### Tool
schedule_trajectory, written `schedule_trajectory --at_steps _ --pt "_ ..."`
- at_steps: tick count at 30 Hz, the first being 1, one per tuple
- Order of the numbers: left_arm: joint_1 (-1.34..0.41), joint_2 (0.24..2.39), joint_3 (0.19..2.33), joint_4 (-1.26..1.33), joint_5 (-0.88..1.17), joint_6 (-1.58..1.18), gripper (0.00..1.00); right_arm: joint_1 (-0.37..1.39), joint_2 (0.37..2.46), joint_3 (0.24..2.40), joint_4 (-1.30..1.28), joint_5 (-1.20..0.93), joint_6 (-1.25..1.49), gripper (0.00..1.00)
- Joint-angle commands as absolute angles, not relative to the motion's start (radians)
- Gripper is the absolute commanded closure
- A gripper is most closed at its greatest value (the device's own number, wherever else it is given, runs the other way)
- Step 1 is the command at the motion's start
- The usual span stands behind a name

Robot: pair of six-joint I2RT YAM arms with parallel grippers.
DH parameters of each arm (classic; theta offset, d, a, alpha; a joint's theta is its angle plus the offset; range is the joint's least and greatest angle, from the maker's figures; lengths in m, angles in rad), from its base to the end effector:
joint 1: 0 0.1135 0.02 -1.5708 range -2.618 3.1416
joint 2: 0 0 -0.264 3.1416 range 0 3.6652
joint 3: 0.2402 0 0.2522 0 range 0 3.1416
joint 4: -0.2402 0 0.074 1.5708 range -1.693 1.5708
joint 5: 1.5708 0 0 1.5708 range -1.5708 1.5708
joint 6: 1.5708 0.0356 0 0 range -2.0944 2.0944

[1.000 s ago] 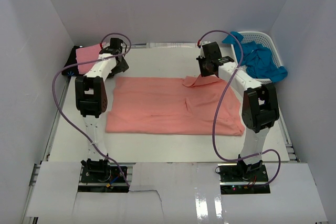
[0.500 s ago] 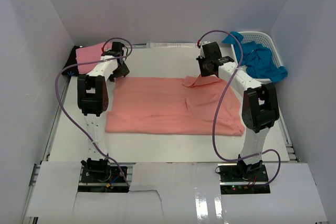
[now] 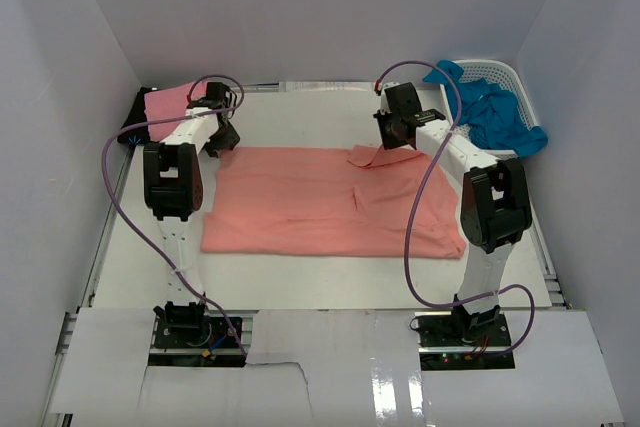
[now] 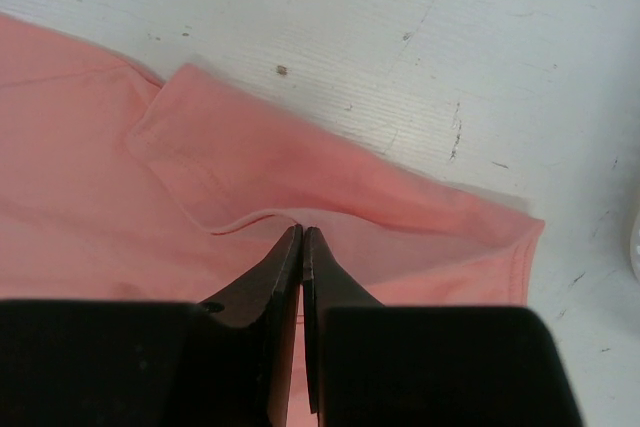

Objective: Fold and stack the t-shirts
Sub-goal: Grap the side of the flattened tshirt furthest away from the robot with both arms

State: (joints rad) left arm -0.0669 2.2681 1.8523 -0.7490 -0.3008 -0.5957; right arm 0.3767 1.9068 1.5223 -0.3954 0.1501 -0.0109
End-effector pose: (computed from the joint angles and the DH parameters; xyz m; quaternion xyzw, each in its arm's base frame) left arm 0.4801 -0.0216 0.1726 -0.2822 0.9269 0.0739 0.2362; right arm 0.4058 0.1548 0.2497 -0.1489 0.9086 0.0018 0.3903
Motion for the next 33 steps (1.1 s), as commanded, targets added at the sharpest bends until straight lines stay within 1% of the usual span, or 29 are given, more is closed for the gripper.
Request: schedule_trajectory --at_steps 1,4,5,7,10,14,17,20,21,22,23,24,25,26,28,33 --pt "-0.057 2.264 1.839 -0.736 -0.305 -0.609 0.41 0.379 1.882 1.517 -0.380 0.143 -0.025 0.92" --pt "-0.055 2.269 1.835 -0.736 -0.304 -0.611 0.46 0.379 1.881 1.519 -0.382 0.143 -0.025 0.92" --pt "-0.054 2.272 1.835 -0.738 -0.304 -0.609 0.49 0.379 1.881 1.519 -0.380 0.143 -0.026 0.92" --pt "-0.054 2.270 1.830 -0.736 -0.305 -0.611 0.51 0.379 1.881 1.517 -0.380 0.143 -0.026 0.92" --pt "-0.054 2.269 1.830 -0.735 -0.305 -0.612 0.52 0.379 1.882 1.516 -0.382 0.143 -0.026 0.92" --pt "-0.052 2.273 1.841 -0.733 -0.308 -0.607 0.57 0.379 1.884 1.520 -0.380 0.147 -0.028 0.92" --pt "-0.051 2.287 1.864 -0.732 -0.307 -0.603 0.58 0.379 1.890 1.537 -0.383 0.155 -0.034 0.92" --pt "-0.052 2.299 1.884 -0.733 -0.301 -0.592 0.75 0.379 1.893 1.565 -0.387 0.164 -0.040 0.92" --pt "-0.051 2.309 1.899 -0.733 -0.301 -0.589 0.78 0.377 1.896 1.583 -0.387 0.167 -0.041 0.92" --pt "-0.051 2.313 1.907 -0.735 -0.304 -0.584 0.76 0.376 1.902 1.597 -0.394 0.169 -0.044 0.92" --pt "-0.051 2.318 1.914 -0.741 -0.305 -0.581 0.71 0.377 1.907 1.612 -0.402 0.167 -0.046 0.92" --pt "-0.051 2.321 1.931 -0.744 -0.305 -0.580 0.66 0.374 1.913 1.626 -0.409 0.166 -0.048 0.92" --pt "-0.049 2.327 1.936 -0.749 -0.302 -0.574 0.56 0.374 1.919 1.647 -0.422 0.166 -0.049 0.92" --pt "-0.049 2.327 1.939 -0.750 -0.299 -0.574 0.50 0.374 1.922 1.654 -0.423 0.164 -0.049 0.92" --pt "-0.049 2.326 1.936 -0.752 -0.301 -0.577 0.42 0.374 1.922 1.660 -0.422 0.163 -0.049 0.92" --pt "-0.041 2.322 1.927 -0.749 -0.316 -0.584 0.41 0.374 1.927 1.655 -0.425 0.158 -0.049 0.92"
